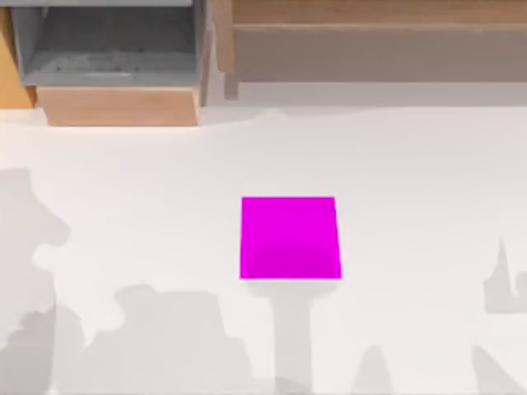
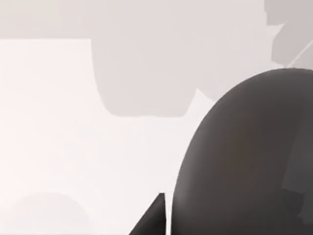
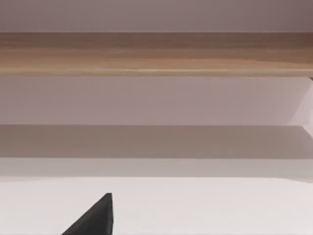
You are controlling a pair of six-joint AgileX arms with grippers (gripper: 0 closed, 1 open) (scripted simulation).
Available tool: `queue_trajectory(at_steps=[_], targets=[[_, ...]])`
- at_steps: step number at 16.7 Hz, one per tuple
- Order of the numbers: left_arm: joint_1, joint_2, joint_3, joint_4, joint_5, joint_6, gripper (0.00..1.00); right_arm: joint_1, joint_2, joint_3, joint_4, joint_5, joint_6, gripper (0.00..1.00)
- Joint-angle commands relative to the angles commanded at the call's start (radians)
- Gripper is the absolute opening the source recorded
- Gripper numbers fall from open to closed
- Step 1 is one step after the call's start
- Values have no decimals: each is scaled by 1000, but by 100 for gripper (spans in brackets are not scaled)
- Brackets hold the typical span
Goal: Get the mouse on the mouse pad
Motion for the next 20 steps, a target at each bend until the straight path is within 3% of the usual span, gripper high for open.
queue_trajectory(at_steps=[4,7,16,20], targets=[[-47,56,63,-18,1,66,0,0,0,0,0,0,0,100],[-150,176,201,-57,2,225,0,0,0,0,0,0,0,100],[-612,681,783,-204,15,1076,0,0,0,0,0,0,0,100],[-796,848,1011,-232,15,1372,0,0,0,0,0,0,0,100]])
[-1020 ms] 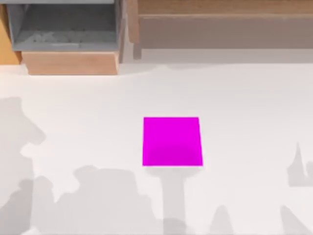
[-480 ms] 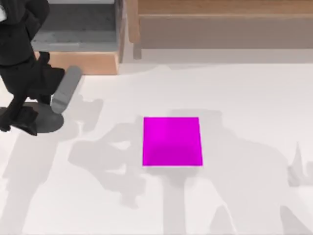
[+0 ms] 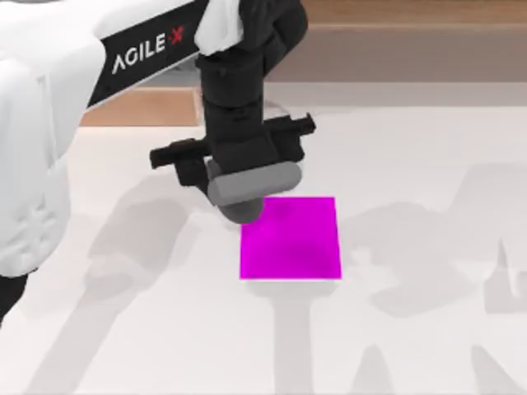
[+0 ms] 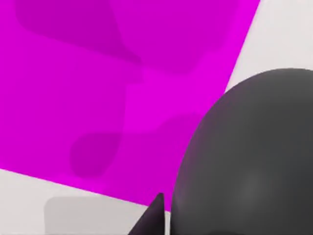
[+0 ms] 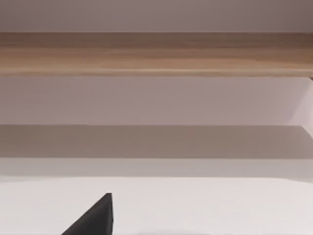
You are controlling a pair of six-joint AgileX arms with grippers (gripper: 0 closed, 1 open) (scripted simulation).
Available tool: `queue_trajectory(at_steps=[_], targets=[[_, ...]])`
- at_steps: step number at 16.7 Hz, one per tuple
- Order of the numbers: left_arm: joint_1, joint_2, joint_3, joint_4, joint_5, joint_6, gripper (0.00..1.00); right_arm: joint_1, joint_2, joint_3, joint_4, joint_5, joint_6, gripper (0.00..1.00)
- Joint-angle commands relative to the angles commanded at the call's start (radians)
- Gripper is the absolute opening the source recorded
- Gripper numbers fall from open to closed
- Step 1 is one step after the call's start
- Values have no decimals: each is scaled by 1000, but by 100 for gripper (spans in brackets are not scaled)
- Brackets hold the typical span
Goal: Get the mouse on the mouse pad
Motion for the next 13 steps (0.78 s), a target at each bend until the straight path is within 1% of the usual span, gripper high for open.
queue_trajectory(at_steps=[2,4,13], targets=[[-67,54,83,-5,-3,98,0,0,0,0,0,0,0,100],[-107,87,134,-8,-6,156,0,0,0,0,0,0,0,100],[-120,98,137,0,-3,177,0,0,0,0,0,0,0,100]])
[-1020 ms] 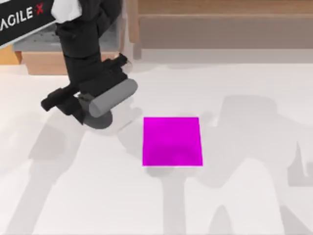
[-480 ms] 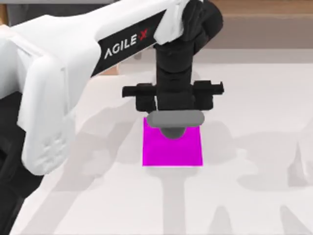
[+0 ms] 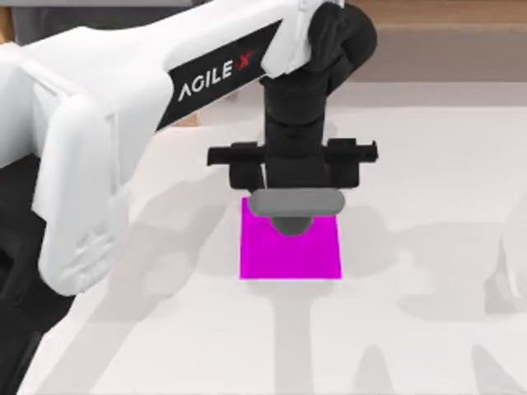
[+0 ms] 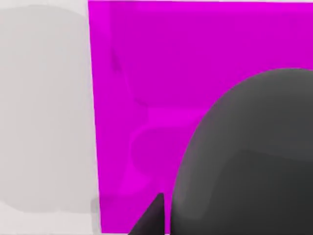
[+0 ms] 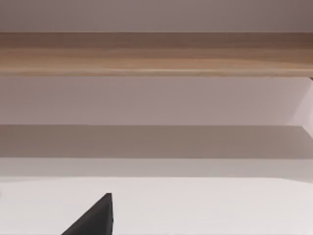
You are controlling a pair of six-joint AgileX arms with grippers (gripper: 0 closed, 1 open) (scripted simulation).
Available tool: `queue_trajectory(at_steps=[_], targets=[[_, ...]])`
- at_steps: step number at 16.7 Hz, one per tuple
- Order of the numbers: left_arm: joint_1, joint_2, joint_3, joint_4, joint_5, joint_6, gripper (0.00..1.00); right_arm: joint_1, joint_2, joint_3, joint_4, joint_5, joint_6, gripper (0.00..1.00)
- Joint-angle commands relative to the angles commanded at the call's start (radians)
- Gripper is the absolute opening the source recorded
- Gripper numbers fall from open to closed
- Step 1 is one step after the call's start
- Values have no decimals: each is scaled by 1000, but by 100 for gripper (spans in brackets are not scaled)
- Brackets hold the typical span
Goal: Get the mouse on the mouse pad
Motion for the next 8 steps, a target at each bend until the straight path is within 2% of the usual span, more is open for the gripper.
queue_trajectory(at_steps=[8], targets=[[-5,7,-79,94,1,4,0,0,0,0,0,0,0,100]])
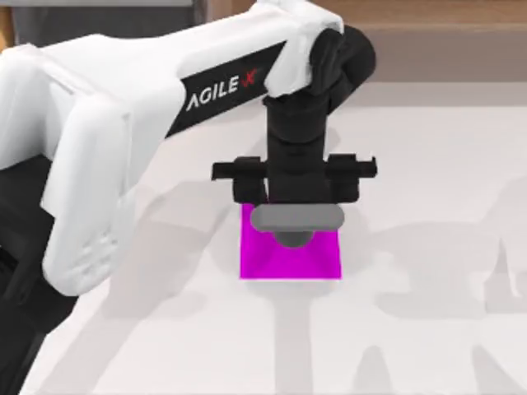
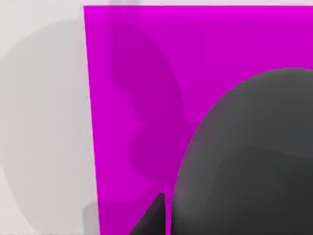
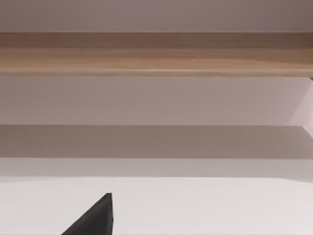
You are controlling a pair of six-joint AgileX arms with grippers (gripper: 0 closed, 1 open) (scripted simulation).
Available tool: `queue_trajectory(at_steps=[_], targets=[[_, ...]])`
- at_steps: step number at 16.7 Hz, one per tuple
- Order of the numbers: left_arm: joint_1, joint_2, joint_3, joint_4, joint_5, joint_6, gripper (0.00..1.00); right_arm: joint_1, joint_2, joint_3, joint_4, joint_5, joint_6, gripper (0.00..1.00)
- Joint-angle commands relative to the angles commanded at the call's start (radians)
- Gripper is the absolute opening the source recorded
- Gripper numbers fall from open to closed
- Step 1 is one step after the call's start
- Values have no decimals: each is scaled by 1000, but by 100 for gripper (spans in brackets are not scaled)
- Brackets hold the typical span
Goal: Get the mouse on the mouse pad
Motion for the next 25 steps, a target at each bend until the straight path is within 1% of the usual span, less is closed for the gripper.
queue_trajectory(at_steps=[5,10,23,24,25], targets=[[5,3,-43,56,-4,-7,0,0,0,0,0,0,0,100],[6,11,-52,61,-5,-9,0,0,0,0,0,0,0,100],[6,11,-52,61,-5,-9,98,0,0,0,0,0,0,100],[6,11,-52,61,-5,-9,100,0,0,0,0,0,0,100],[6,11,-52,61,-5,-9,100,0,0,0,0,0,0,100]])
